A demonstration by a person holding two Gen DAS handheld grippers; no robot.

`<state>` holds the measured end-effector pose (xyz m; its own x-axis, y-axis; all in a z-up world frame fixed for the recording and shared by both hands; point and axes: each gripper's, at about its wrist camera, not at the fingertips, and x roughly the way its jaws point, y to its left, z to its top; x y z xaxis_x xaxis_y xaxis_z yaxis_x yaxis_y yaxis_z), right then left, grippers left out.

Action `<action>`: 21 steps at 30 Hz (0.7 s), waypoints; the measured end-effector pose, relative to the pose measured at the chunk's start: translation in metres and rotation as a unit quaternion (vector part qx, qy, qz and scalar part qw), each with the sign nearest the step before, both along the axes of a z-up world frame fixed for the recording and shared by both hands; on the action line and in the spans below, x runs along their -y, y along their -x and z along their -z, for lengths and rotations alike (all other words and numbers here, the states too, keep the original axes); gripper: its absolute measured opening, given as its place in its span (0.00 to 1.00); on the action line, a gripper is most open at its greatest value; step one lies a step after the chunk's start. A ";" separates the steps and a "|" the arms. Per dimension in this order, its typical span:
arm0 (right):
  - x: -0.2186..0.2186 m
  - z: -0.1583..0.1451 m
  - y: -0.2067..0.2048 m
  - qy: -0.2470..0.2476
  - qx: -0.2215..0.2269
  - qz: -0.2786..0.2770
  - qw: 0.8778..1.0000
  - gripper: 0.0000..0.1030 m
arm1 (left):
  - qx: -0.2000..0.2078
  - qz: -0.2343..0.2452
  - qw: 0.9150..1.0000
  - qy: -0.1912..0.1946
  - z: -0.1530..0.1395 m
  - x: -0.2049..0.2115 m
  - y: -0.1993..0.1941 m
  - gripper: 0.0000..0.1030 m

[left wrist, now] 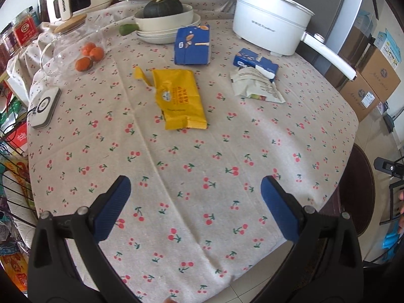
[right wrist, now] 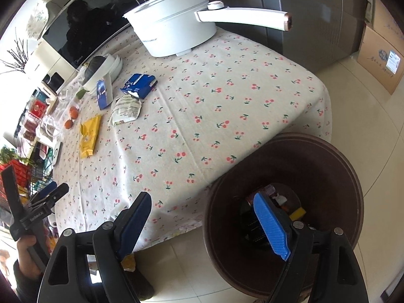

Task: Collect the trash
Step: 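Grasp the yellow snack bag with the left gripper while the right gripper grasps the white paper packet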

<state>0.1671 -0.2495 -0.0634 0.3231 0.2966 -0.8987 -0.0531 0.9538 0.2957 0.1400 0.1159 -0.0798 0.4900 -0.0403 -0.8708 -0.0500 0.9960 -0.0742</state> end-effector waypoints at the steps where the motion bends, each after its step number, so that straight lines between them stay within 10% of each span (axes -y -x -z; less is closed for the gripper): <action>1: -0.006 0.002 -0.003 0.000 -0.001 -0.002 1.000 0.83 | -0.001 -0.007 1.000 0.000 0.003 -0.005 -0.002 0.99; 21: -0.070 0.054 -0.048 0.043 -0.017 0.030 0.998 0.83 | 0.024 -0.102 0.995 -0.001 0.057 -0.018 -0.092 0.98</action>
<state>0.2155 -0.1796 -0.1175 0.3070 0.1989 -0.9307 0.0127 0.9770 0.2129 0.2324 0.1336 -0.1371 0.5293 0.0649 -0.8459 -0.2467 0.9657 -0.0803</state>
